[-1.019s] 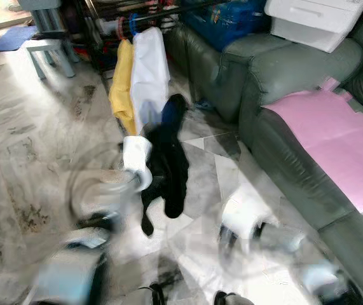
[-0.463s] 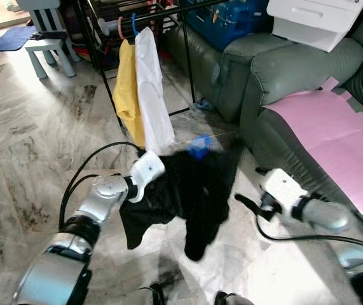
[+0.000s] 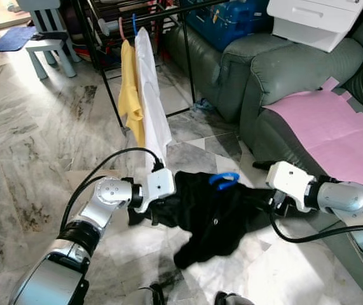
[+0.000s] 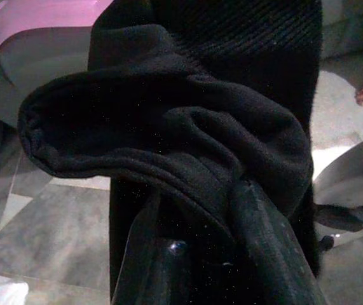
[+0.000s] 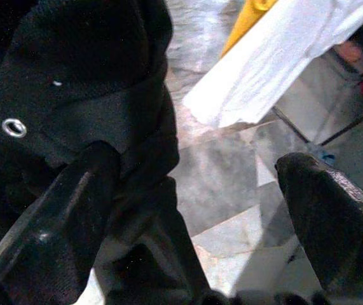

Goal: Hang hanger

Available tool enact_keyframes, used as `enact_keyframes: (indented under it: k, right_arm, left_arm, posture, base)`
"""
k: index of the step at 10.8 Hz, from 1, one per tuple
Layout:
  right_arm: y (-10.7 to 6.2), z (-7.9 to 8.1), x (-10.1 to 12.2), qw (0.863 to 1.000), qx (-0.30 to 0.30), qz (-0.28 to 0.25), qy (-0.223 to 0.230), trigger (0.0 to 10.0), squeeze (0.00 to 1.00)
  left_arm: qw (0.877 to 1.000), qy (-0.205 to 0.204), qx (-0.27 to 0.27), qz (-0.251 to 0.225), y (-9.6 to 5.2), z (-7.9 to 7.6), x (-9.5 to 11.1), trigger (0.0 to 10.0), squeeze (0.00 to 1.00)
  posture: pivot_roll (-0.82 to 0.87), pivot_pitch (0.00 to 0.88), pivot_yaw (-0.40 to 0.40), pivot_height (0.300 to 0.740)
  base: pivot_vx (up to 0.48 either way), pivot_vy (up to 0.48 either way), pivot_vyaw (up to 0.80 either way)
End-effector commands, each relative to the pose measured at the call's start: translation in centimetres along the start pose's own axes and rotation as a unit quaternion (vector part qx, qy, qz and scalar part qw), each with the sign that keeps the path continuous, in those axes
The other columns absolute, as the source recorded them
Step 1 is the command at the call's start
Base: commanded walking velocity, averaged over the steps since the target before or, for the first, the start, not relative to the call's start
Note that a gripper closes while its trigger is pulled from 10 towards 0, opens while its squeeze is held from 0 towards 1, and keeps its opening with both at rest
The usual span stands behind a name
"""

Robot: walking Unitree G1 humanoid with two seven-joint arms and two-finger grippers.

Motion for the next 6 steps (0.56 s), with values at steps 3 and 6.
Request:
enact_keyframes:
  k: [3,6]
  right_arm:
    - [0.5,1.5,-1.3,0.996,0.075,0.018,0.040,4.3,0.00]
    - [1.1,2.0,-2.2,0.994,0.091,0.029,0.051,0.0,0.00]
  left_arm:
    - [0.999,0.019,-0.005,-0.032,-0.1,0.2,1.4,10.0,0.00]
    - [0.998,0.020,-0.011,-0.061,0.1,0.1,2.5,10.0,0.00]
  posture:
    - [-0.12,0.127,0.051,0.740]
    - [-0.12,0.129,0.047,0.740]
  base:
    - [0.000,0.000,0.00]
    - [0.000,0.000,0.00]
Point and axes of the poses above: a point about 5 cm out from each wrist's last joint towards the gripper, its own y axis pointing out of the wrist towards the gripper, its own x axis along the axis of the wrist's last joint, z = x × y, the point moved 3 cm from there along y, pointing out of the wrist towards the gripper, and after that the axes turned 1 degree about y, right-handed, at the moved point
